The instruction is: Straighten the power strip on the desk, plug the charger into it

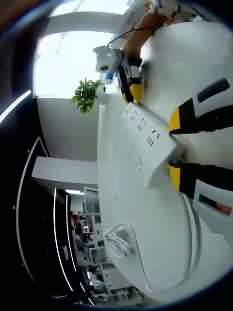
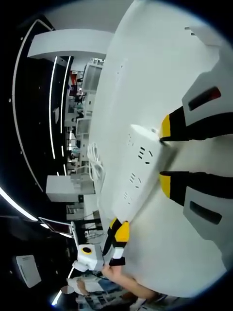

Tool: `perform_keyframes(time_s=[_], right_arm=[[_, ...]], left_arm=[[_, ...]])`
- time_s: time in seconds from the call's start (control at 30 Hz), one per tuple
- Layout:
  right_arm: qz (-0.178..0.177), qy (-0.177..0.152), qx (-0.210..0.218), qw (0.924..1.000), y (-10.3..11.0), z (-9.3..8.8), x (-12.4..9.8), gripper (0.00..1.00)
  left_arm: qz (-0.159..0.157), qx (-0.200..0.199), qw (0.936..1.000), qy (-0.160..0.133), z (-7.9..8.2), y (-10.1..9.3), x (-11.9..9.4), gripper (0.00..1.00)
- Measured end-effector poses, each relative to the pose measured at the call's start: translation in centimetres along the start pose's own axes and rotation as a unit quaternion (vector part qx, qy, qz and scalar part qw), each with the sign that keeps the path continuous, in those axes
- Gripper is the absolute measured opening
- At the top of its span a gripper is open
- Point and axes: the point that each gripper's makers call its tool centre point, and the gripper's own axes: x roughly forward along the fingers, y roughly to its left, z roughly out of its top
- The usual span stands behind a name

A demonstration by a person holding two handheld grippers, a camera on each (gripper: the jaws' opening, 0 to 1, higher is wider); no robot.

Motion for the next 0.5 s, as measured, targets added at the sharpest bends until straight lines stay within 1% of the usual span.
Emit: perform_keyframes(time_s=[0.27, 0.5], right_arm=[[-0.001, 0.0, 0.002, 1.0, 0.0, -0.2, -0.6, 0.24], [-0.003, -0.001, 0.003, 1.0, -0.1, -0.4, -1.2, 0.24]], left_arm=[[-0.006, 0.007, 1.0, 0.002, -0.1, -0.4, 0.0, 0.23], [-0.013, 0.016, 0.9998, 0.005, -0.5, -1.2, -0.1, 0.23]])
